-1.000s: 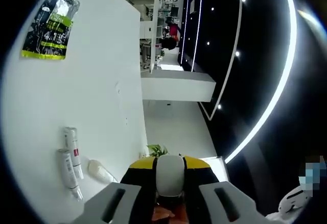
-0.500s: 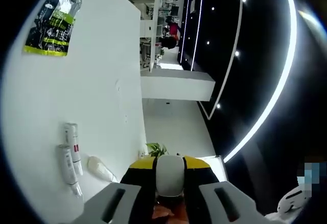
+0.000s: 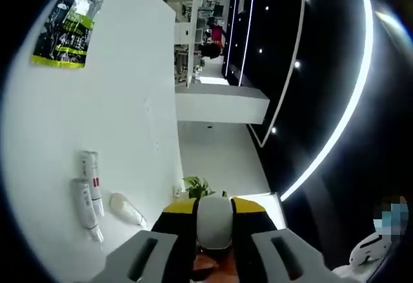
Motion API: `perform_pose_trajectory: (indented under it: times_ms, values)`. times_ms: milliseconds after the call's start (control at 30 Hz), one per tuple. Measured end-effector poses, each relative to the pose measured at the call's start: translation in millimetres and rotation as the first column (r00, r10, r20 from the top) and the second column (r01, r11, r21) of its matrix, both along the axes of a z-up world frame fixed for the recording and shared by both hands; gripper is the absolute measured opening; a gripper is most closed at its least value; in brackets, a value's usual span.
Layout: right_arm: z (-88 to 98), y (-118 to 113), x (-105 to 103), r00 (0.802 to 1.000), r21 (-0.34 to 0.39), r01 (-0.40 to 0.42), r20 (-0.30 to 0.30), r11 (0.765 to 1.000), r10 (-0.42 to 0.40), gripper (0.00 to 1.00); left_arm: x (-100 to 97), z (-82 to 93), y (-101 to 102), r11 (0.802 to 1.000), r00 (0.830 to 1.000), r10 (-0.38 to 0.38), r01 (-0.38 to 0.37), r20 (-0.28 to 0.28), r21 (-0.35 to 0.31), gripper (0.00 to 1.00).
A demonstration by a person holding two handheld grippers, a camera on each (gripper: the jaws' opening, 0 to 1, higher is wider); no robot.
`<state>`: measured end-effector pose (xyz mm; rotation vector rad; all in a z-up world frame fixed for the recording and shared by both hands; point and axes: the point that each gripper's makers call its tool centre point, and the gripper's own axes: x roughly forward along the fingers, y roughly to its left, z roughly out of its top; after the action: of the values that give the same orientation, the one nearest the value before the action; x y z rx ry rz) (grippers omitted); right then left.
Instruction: Arrange the skincare products in the storage area until every visible bottle or jar stands upright without overlapping.
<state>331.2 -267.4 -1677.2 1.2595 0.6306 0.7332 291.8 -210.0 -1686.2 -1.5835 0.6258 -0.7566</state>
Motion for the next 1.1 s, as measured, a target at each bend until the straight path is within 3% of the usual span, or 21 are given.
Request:
perform_pose_trajectory:
  times_ms: [267, 300, 500, 567, 600, 700, 733, 767, 833, 867, 1000, 1033, 1100]
  values:
    - [8.8, -1, -2, 0.998, -0.027, -0.051, 0.027, 0.998, 0.052, 0.09, -9.3, 3.2, -9, 0.995, 0.994, -0.085, 0.081, 0.071, 0.060, 0.22]
    - [10.5, -1, -3, 0.997, -0.048, -0.070, 0.043, 0.996, 0.072, 0.09, -15.0, 3.7, -12, 0.989, 0.987, -0.132, 0.124, 0.093, 0.082, 0.22]
    - [17.7, 1, -9, 0.987, -0.073, -0.142, 0.067, 0.987, 0.147, 0.09, -24.3, 4.5, -19, 0.965, 0.964, -0.237, 0.219, 0.124, 0.142, 0.29]
    - [18.7, 0, -11, 0.982, -0.073, -0.174, 0.064, 0.982, 0.178, 0.09, -25.6, 12.6, -21, 0.961, 0.955, -0.264, 0.248, 0.134, 0.124, 0.37]
    - [17.5, 1, -17, 0.971, -0.096, -0.223, 0.065, 0.970, 0.230, 0.09, -23.7, 15.3, -22, 0.955, 0.948, -0.279, 0.258, 0.151, 0.148, 0.41]
    - [16.3, 2, -24, 0.955, -0.135, -0.278, 0.069, 0.951, 0.289, 0.09, -27.9, 12.3, -26, 0.920, 0.918, -0.358, 0.316, 0.171, 0.232, 0.43]
    - [11.9, 3, -28, 0.942, -0.188, -0.311, 0.070, 0.932, 0.328, 0.09, -30.5, 17.0, -28, 0.902, 0.895, -0.401, 0.349, 0.194, 0.253, 0.39]
    - [11.7, 4, -29, 0.937, -0.195, -0.324, 0.072, 0.926, 0.343, 0.10, -31.1, 17.3, -29, 0.897, 0.890, -0.412, 0.358, 0.196, 0.260, 0.38]
    - [8.4, 8, -39, 0.906, -0.254, -0.391, 0.063, 0.885, 0.418, 0.09, -32.8, 18.5, -34, 0.868, 0.862, -0.463, 0.395, 0.206, 0.300, 0.37]
    - [8.7, 9, -41, 0.900, -0.258, -0.402, 0.064, 0.879, 0.430, 0.09, -33.2, 18.1, -36, 0.862, 0.856, -0.472, 0.400, 0.209, 0.311, 0.37]
    - [16.6, 14, -47, 0.874, -0.280, -0.442, 0.079, 0.852, 0.479, 0.10, -46.0, 0.8, -49, 0.761, 0.780, -0.595, 0.470, 0.194, 0.446, 0.37]
    - [19.7, 15, -49, 0.863, -0.288, -0.454, 0.095, 0.843, 0.497, 0.09, -48.4, -1.2, -52, 0.749, 0.770, -0.609, 0.478, 0.192, 0.459, 0.37]
    - [22.9, 16, -49, 0.858, -0.297, -0.456, 0.104, 0.839, 0.503, 0.09, -51.4, -2.0, -56, 0.737, 0.757, -0.624, 0.489, 0.193, 0.466, 0.37]
